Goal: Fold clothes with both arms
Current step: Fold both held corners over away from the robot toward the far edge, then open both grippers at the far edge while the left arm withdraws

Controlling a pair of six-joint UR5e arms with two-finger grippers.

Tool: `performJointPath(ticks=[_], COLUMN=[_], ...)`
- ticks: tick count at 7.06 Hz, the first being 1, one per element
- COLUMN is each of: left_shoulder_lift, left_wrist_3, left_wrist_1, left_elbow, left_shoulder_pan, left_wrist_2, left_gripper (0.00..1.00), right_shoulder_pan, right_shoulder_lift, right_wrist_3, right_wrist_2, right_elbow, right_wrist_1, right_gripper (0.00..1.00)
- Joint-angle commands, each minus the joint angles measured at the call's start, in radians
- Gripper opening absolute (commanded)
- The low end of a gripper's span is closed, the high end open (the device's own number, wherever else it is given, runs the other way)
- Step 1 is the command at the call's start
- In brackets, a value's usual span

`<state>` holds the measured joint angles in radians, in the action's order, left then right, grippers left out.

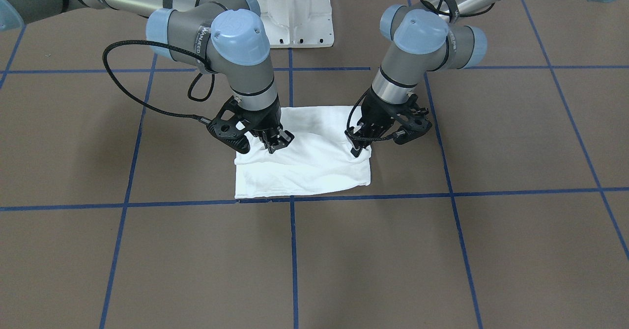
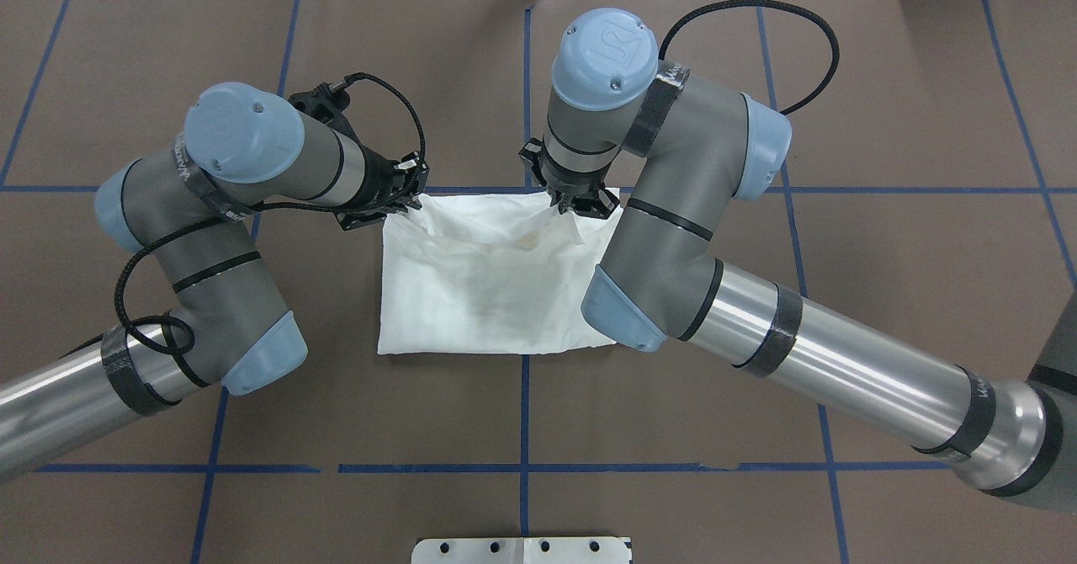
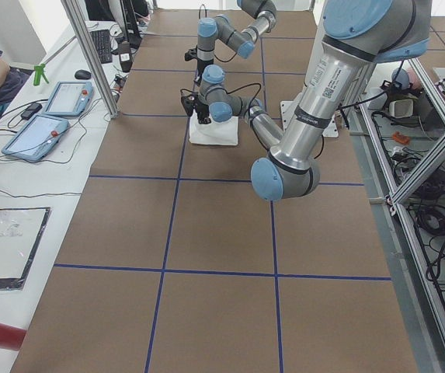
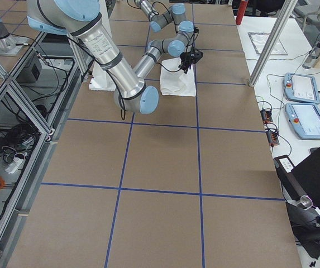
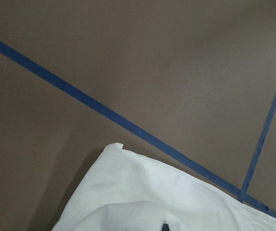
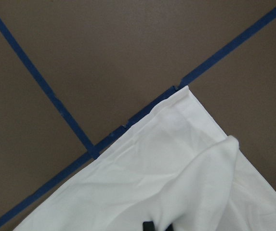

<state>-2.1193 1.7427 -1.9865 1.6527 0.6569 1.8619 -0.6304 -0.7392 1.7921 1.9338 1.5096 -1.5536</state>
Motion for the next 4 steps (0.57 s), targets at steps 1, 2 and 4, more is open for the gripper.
performJointPath(ticks=[1,2,4], left_shoulder_lift=[-0.004,-0.002,-0.001], left_wrist_3=[0.006,-0.003,-0.093], left_wrist_1=[0.006,0.011,0.015], left_elbow=[-0.002,-0.029,-0.062], left_shoulder_pan=[0.041,0.088,0.167], left_wrist_2=[0.000,0.037,0.115], left_gripper=[0.99,0.99,0.99], right_shoulder_pan=[-0.014,-0.055,-0.064], right_shoulder_lift=[-0.008,-0.034,-0.049], right_wrist_3=[0.000,-0.007,-0.019], right_wrist_2=[0.020,0.093,0.097], right_elbow=[-0.034,-0.034,-0.020], right_wrist_1=[0.088,0.151,0.199], right_gripper=[1.00,1.00,1.00])
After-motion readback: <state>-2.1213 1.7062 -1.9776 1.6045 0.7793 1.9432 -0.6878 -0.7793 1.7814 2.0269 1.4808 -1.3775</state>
